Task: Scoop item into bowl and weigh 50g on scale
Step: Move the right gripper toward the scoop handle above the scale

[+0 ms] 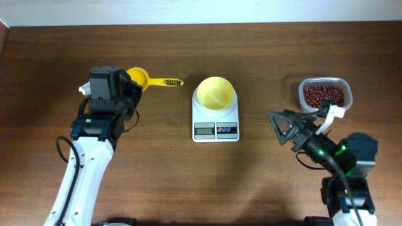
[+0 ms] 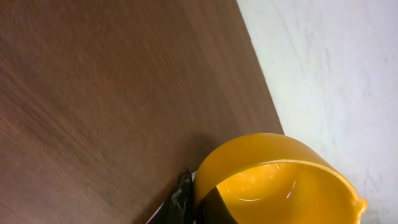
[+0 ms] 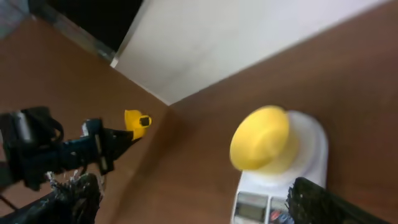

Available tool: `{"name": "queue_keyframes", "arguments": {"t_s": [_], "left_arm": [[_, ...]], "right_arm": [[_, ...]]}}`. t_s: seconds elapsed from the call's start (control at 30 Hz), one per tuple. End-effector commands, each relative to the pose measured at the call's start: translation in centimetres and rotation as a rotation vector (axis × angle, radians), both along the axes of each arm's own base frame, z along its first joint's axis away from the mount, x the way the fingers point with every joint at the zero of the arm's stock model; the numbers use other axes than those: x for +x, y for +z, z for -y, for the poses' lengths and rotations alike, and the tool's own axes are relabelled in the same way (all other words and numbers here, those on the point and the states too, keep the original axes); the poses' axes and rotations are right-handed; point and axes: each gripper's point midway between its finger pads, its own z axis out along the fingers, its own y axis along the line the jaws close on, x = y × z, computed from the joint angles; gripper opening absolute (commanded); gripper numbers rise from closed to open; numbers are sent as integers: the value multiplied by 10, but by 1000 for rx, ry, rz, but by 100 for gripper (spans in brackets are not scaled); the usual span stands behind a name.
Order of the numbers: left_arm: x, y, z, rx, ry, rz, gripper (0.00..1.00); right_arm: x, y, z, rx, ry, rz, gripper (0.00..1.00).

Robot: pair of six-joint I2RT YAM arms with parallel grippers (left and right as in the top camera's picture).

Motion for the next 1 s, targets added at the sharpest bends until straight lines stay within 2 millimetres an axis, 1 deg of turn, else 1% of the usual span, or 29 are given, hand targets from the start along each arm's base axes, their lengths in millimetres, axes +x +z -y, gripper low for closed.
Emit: {"name": "queue_keyframes", "arguments": {"t_s": [0.0,0.07,0.13,0.2,0.27,0.3,0.37,0.4,0.47,0.57,0.63,0.73,0.87,0.97], "left_arm": [[0,12,14,-70,-33,20,0],[-1,12,20,-97,-53,14,0],[-2,12,26,-104,-71,13,0],[-3,12,31,-125,-65,8,0],[-4,12,39,-142,-69,5,0],[-5,11,44,-142,-83,-1,0],[-8,9,49,-139,-96,-14,0],[-10,7,52,-136,-102,-20,0],[-12,7,59,-129,-127,-25,0],[-16,4,69,-102,-179,-33,0],[-22,1,76,-82,-215,-52,0],[-29,-4,85,-37,-287,-68,1],[-34,-3,100,4,-402,-55,1],[-38,-4,109,1,-438,-62,1]], "right_arm": [[5,-8,-7,78,43,-111,99],[16,-14,-5,74,26,-112,99],[24,-15,-5,69,34,-87,99],[30,-12,-13,58,73,-34,99],[31,-5,-32,54,138,33,99],[29,3,-50,54,198,97,99],[25,9,-69,57,245,150,99],[25,9,-78,59,256,161,98],[29,1,-91,57,233,141,92],[33,-4,-97,53,211,128,88],[30,-2,-103,27,229,176,82],[24,-3,-112,-21,263,229,76],[18,-5,-122,-23,293,228,70],[11,-9,-133,-22,328,218,66]]}}
